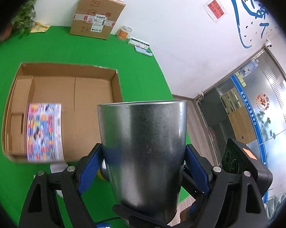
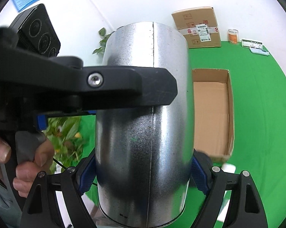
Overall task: Organize rigid objects
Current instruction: 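Carry the silver cup over the cardboard tray with both tools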
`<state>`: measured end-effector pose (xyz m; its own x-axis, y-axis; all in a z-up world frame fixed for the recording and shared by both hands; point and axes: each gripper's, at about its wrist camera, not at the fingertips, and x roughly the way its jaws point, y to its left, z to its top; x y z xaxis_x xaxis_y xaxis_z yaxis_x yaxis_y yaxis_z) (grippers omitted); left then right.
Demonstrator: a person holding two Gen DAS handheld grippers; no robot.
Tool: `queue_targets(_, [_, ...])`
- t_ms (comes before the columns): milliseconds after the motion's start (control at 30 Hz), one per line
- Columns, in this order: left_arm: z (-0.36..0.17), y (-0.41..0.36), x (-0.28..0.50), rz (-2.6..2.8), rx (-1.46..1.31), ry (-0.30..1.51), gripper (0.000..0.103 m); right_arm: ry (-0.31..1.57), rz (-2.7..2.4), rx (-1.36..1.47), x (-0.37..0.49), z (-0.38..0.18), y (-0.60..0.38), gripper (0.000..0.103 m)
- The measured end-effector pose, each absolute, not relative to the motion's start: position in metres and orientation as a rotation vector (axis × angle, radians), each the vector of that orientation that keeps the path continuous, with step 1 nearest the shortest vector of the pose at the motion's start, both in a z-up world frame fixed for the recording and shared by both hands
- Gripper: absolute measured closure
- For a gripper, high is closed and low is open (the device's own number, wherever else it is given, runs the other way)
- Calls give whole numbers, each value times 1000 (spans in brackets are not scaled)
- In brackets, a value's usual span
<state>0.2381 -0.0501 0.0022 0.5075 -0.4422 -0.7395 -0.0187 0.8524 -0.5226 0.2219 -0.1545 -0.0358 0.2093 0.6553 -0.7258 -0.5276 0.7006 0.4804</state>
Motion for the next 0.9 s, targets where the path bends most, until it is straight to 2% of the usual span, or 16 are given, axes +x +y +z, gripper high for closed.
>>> queue_targets(167, [-6, -13, 289, -286, -543, 1071, 18, 1184, 791, 152, 296, -54, -106, 20])
queue_targets(400, [-77, 39, 360, -310, -652, 1226, 18, 1375, 756, 143, 380, -119, -52, 20])
queue_targets(667, [-160, 52, 381, -317, -744, 1380, 18, 1583, 682, 179, 407, -206, -33, 20])
queue_targets(900, [-193, 49, 376, -326, -776, 1455, 18, 1684, 618, 225, 393, -226, -26, 20])
